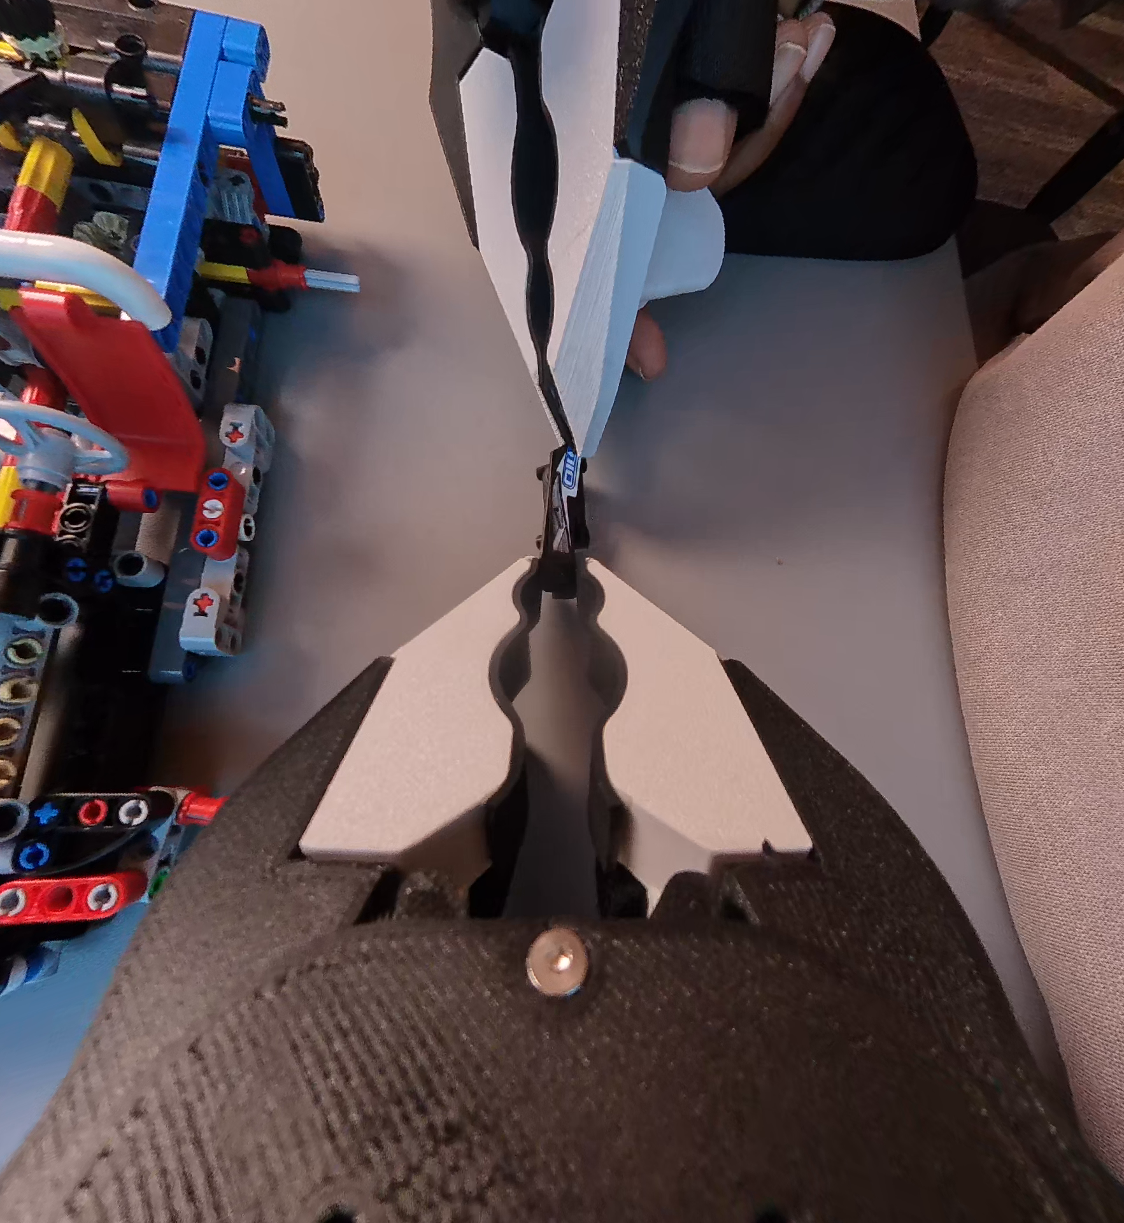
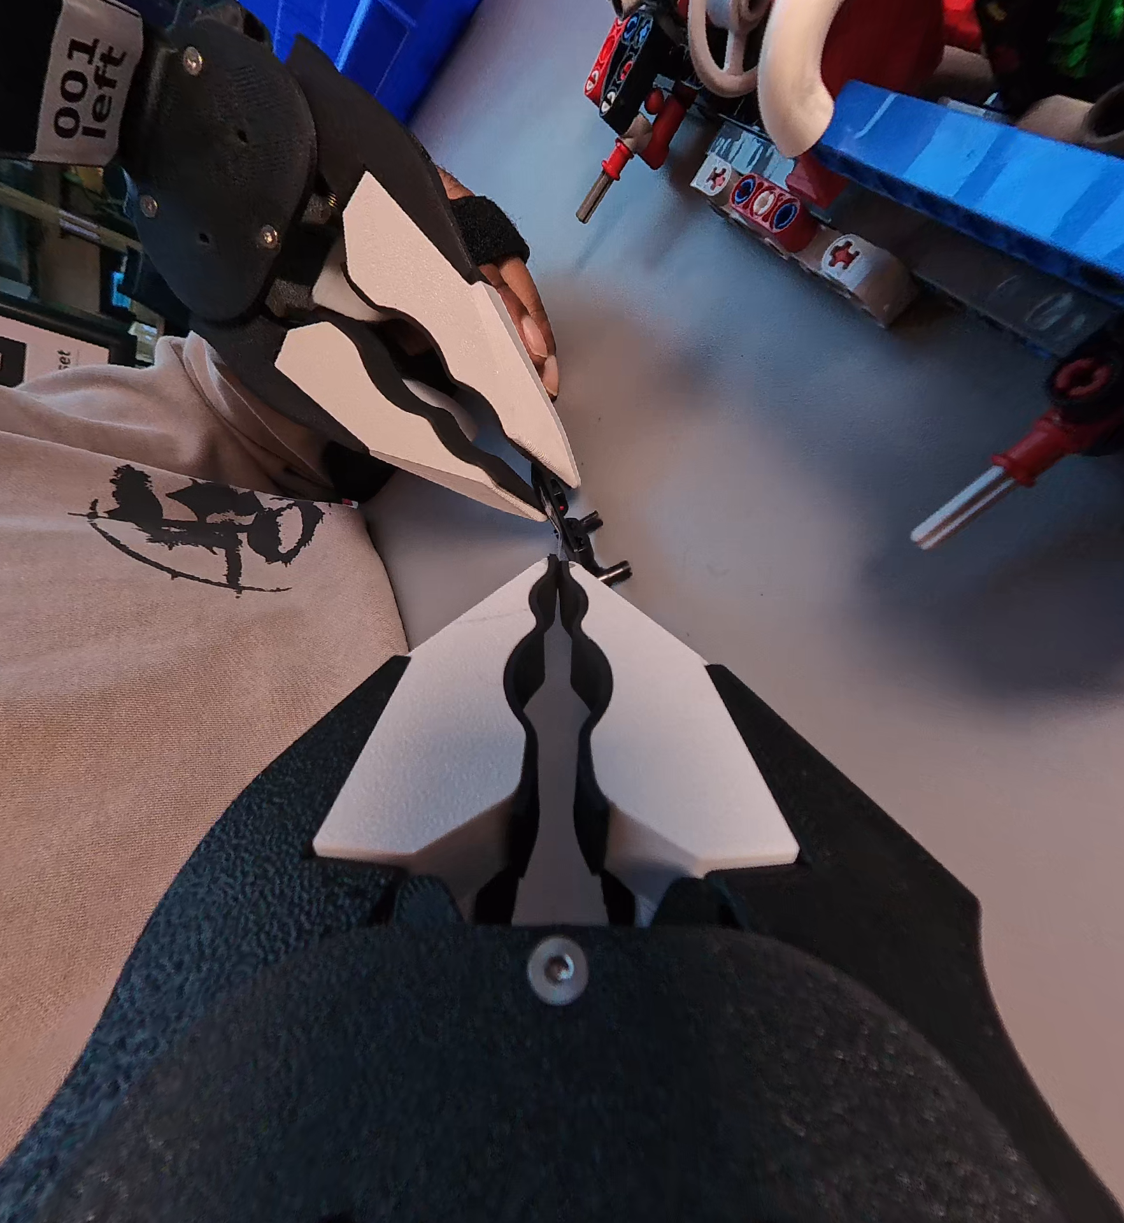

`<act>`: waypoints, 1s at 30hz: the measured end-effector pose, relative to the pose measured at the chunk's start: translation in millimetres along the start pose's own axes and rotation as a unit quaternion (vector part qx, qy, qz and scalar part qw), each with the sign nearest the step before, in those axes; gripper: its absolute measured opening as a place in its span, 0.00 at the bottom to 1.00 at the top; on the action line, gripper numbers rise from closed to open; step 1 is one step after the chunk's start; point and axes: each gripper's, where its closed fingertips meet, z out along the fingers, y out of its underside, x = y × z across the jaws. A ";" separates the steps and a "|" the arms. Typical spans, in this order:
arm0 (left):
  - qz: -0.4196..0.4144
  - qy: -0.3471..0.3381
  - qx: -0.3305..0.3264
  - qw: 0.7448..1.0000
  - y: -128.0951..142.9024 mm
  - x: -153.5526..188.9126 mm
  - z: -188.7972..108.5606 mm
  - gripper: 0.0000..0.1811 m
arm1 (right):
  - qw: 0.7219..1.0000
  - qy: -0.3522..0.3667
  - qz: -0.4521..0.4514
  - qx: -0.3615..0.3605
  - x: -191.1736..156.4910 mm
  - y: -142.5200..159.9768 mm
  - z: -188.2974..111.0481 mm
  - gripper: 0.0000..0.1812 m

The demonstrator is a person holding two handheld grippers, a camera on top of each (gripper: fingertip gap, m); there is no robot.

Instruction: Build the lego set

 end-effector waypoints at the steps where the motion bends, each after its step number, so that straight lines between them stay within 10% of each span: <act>1: 0.001 -0.001 -0.001 1.000 0.1 -0.1 0.2 0.04 | 1.000 0.001 -0.001 -0.001 0.0 0.3 0.1 0.00; 30: -0.153 0.081 0.062 0.983 -17.3 -2.7 -8.3 0.03 | 0.969 0.086 -0.229 0.015 -27.8 -19.8 -1.9 0.00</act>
